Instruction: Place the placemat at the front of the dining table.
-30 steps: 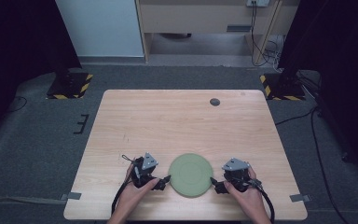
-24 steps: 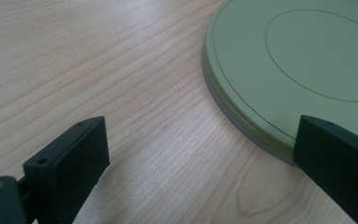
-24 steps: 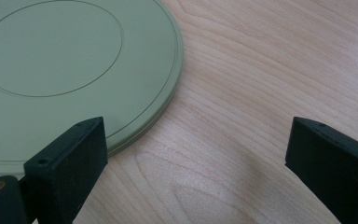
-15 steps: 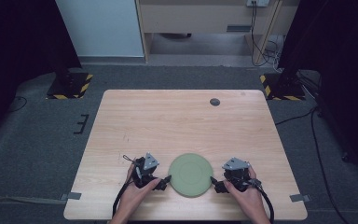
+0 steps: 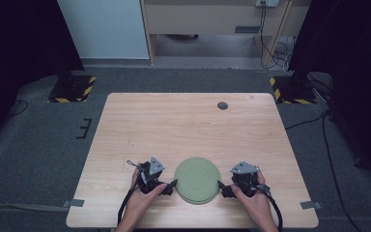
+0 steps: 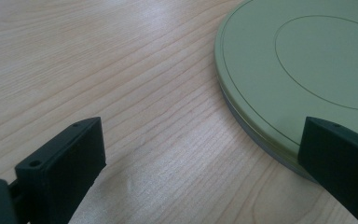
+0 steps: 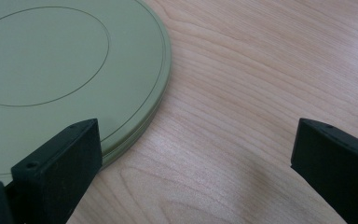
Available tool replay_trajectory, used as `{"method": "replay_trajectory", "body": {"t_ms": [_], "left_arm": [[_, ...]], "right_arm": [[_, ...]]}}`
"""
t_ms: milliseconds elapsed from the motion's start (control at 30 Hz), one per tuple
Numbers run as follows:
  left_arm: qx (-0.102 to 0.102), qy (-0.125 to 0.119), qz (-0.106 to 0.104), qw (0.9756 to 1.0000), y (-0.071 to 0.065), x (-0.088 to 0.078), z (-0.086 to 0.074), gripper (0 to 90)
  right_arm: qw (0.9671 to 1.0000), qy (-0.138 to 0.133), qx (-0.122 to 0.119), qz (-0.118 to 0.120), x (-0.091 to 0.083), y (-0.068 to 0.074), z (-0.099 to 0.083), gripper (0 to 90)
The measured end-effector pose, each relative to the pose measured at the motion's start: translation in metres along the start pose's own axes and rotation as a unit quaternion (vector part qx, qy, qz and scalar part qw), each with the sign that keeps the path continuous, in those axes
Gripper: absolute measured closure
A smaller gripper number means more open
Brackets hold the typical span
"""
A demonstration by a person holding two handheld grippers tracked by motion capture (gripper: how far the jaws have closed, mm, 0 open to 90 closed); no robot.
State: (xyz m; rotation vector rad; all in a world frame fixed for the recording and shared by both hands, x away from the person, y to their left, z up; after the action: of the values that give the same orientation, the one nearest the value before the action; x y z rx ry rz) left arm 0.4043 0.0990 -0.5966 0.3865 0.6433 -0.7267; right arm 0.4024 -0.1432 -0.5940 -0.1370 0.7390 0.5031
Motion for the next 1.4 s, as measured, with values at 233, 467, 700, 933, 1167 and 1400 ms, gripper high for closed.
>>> {"method": "replay_trajectory", "body": {"t_ms": [233,467,700,933,1167,1400], "left_arm": [[-0.002,-0.001,0.008,1.0,0.002,0.0005,0.0007,0.1],[0.004,-0.007,0.009,0.9999,0.0003,-0.003,0.0028,2.7],[0.0,-0.002,0.0,1.0,-0.0009,-0.0035,-0.0003,2.7],[0.005,0.003,0.003,1.0,-0.0022,-0.002,-0.0011,2.5],[0.002,0.005,0.005,1.0,-0.0014,-0.0011,-0.0011,0.9],[-0.002,0.004,0.01,0.9999,0.0003,-0.0002,-0.0004,0.7]], "right_arm": [[1.0,-0.003,0.007,-0.001,0.0018,-0.0013,0.0009,1.6],[0.9997,-0.007,0.02,0.008,0.0006,-0.0012,0.0007,5.5],[0.9999,-0.002,0.01,0.013,-0.0013,0.0017,-0.0011,5.5],[0.9999,-0.002,0.005,0.015,-0.0013,0.0028,-0.0017,5.5],[0.9999,-0.001,0.008,0.013,-0.0001,0.0021,-0.0016,4.1],[0.9999,-0.001,0.01,0.009,0.001,0.0012,-0.0008,3.6]]}}
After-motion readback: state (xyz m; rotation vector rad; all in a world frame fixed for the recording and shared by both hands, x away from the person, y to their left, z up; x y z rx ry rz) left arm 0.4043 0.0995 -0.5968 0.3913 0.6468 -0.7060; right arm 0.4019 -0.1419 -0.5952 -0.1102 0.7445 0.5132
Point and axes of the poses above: each handheld gripper's, and its own axes: x roughly forward along the jaws, z roughly out of its top, y roughly to its left, the point moved 10 cm from there along x, roughly forward along the jaws, and after that the axes turned 10 degrees about x, right-handed, at the moved point
